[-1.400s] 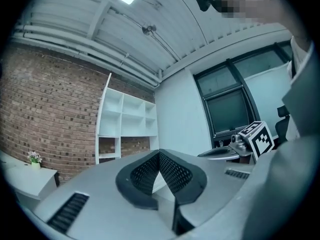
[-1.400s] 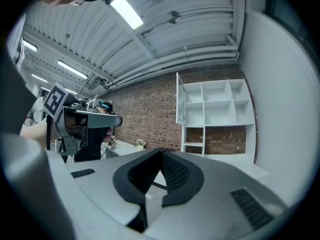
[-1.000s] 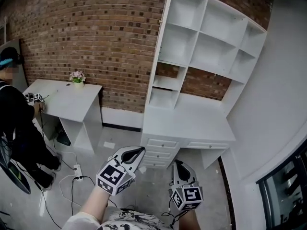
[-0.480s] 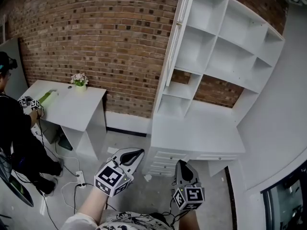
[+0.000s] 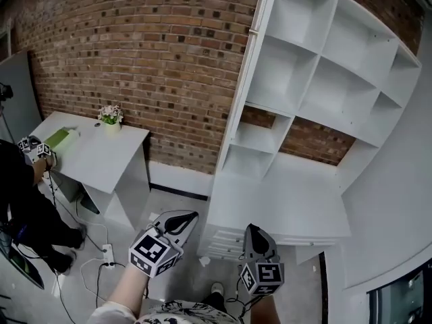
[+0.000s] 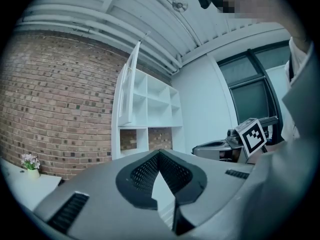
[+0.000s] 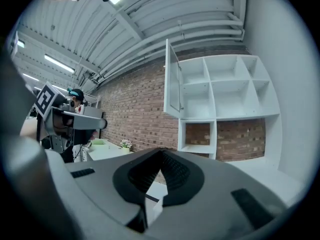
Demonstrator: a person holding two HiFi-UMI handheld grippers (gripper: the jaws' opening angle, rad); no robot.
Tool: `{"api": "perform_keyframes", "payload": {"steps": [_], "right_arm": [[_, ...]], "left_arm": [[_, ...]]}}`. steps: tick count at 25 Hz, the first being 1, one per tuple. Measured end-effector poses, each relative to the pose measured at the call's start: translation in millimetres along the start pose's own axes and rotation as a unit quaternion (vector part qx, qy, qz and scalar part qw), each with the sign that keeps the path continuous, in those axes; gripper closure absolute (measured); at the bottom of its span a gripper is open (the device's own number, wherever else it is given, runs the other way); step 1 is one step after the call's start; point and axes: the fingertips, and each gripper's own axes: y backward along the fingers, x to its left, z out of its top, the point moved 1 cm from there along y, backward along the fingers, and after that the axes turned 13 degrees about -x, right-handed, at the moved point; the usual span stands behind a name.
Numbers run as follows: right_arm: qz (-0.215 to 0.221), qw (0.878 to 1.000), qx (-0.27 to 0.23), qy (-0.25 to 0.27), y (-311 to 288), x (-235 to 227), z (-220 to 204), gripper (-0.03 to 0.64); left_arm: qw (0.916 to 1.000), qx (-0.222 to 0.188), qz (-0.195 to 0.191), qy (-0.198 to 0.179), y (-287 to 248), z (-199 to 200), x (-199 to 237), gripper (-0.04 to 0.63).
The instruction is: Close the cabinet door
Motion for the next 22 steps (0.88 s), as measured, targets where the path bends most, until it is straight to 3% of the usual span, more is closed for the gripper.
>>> {"api": "perform_keyframes", "payload": {"steps": [4,12,16,22], "right_arm": [[0.019,1.0,-0.003,-0.005,-34,-48,4,0.612],[0.082,0.996,-0.019,0.008,-112,-136,20,0.612],[0.107,0.994,-0.02,0.02,-143,-162,25,0.611],[0.108,0.994,-0.028,0.021,-180,-178,23,0.611]], "left_arm": [[0.9999,0.003,0.01,-0.005,-55,-1,5,0.586],[0.9965,-0.027,0.072,-0.031,-147,20,33,0.586],[0.9933,-0.06,0.091,-0.037,-174,46,55,0.586],[0.9844,-0.109,0.136,-0.023,-198,69,96,0.586]]}}
